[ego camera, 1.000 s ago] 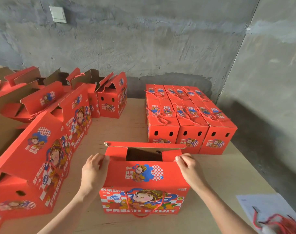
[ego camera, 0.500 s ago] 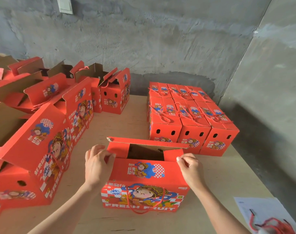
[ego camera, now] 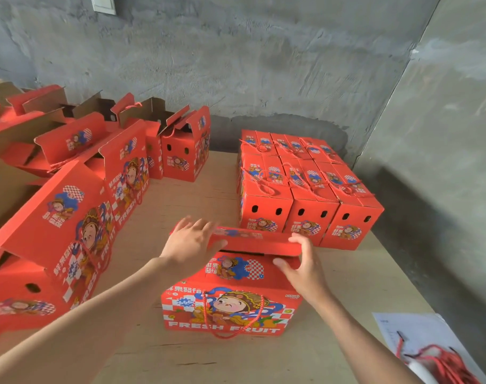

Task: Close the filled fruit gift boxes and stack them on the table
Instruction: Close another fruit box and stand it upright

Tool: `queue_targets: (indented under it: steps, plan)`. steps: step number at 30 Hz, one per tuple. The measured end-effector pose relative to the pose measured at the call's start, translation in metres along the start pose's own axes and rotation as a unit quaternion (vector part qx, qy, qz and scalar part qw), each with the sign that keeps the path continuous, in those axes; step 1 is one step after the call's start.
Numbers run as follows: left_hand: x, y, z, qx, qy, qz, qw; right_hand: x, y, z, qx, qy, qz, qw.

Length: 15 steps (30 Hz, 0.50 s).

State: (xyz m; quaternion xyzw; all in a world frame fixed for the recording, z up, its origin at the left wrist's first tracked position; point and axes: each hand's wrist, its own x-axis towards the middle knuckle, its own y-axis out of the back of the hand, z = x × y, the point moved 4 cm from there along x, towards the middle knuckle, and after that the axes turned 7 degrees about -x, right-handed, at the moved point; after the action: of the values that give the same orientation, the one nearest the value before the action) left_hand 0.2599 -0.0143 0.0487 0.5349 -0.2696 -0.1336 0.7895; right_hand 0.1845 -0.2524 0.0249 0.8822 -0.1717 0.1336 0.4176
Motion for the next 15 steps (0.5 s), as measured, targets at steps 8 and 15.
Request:
queue_targets:
  steps: [8,15]
  plan:
    - [0.022,-0.022,-0.018,0.081,-0.005,-0.200,0.976,0.027,-0.011,-0.005,-0.290,0.101,-0.185,0.933]
    - [0.033,-0.017,-0.034,0.074,-0.040,-0.245,0.966,0.045,0.000,0.007,-0.277,0.067,-0.335,0.898]
